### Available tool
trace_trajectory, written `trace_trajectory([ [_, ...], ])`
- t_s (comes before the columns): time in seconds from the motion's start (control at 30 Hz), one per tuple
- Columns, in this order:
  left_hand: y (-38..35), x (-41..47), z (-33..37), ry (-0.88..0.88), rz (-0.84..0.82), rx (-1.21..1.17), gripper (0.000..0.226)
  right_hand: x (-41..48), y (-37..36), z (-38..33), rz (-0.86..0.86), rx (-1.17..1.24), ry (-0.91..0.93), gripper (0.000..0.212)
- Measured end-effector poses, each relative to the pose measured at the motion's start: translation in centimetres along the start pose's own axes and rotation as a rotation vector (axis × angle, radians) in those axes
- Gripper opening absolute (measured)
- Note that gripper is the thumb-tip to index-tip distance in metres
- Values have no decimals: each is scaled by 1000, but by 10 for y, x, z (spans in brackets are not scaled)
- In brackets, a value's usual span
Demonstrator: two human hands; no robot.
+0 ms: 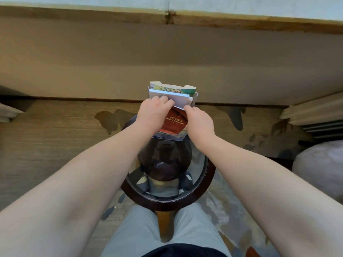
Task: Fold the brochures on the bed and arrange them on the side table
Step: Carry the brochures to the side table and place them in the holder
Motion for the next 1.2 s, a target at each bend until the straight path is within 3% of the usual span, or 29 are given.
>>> trace_trajectory([
  [0.2,-11,-10,-4,34,-44,0,45,0,-11,-3,-86,-28,4,54],
  [0.47,-44,-46,6,38,-73,51,100,-9,-29,-6,-139,-28,69,61],
  [0.73,-50,-58,22,96,-36,65,95,-22,-22,-10,22,-140,218,92],
  [0.87,-51,-54,23,128,-78,72,95,-29,-36,-5,-59,-253,251,104],
  [1.03,-45,-46,29,133,-134,74,91,-32,-45,0,-129,-184,185,98],
  [1.2,-42,-45,30,159,-214,92,103,-23,-39,-5,-199,-122,149,103],
])
Point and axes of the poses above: each hand's wrist, its own x-axis towards the middle knuckle, its own y-axis out of the back of the hand, z = x × y, the point moved 8 cm from there along x, towards the middle knuckle, and after that the axes turned 4 degrees about x, right-handed, at the moved point
